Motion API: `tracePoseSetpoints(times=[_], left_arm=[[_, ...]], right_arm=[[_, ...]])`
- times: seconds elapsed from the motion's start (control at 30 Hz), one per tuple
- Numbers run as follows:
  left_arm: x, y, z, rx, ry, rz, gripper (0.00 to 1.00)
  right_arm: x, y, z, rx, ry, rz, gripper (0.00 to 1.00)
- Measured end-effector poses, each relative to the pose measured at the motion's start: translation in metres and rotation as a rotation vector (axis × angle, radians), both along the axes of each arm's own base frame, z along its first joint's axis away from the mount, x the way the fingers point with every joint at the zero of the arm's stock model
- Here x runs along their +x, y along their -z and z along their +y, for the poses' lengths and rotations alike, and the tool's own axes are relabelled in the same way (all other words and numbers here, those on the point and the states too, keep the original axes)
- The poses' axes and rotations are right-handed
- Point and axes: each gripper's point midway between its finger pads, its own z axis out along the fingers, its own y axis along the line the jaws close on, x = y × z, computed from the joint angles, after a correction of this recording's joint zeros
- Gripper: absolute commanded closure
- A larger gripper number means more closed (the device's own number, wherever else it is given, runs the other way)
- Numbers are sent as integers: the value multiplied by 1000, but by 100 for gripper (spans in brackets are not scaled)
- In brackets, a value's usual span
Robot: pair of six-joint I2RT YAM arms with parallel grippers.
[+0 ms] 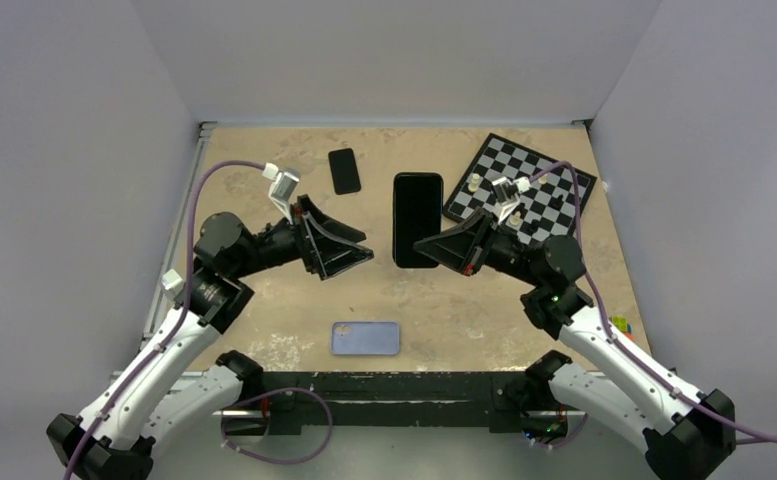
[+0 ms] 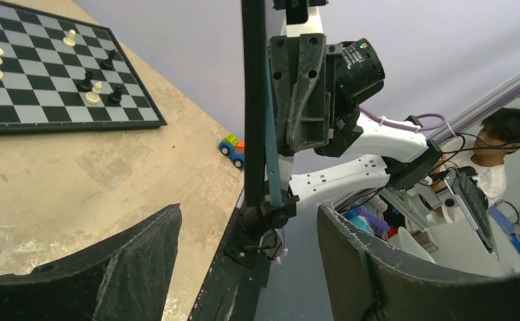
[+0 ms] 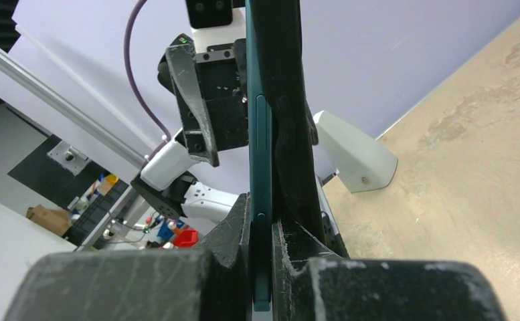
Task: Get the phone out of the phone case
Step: Remove the phone case from the phone.
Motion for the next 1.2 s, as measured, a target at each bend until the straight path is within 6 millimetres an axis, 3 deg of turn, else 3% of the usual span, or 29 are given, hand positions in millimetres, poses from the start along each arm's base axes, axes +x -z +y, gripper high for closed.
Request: tracePoseSetpoints(times=[0.1, 0.2, 0.4, 0.53, 0.63, 0.93, 1.2], left_arm=[[1, 7, -5, 9, 28, 27, 35], [0, 16, -13, 12, 69, 60, 40], [-10, 30, -30, -1, 170, 110, 34], [-12, 29, -35, -11, 198, 106, 51], [-9, 31, -38, -9, 202, 108, 55], [-4, 38, -42, 3, 200, 130, 55], [9, 31, -48, 3, 187, 130, 55]], right_arm=[[0, -2, -4, 2, 6, -9, 100], [0, -4, -5, 7, 5, -8, 100], [-4, 1, -4, 12, -27, 15, 100], [-4, 4, -2, 15, -46, 31, 100], [-6, 4, -1, 18, -57, 37, 100], [-7, 3, -2, 30, -63, 37, 100], [-2, 10, 3, 32, -76, 61, 100]])
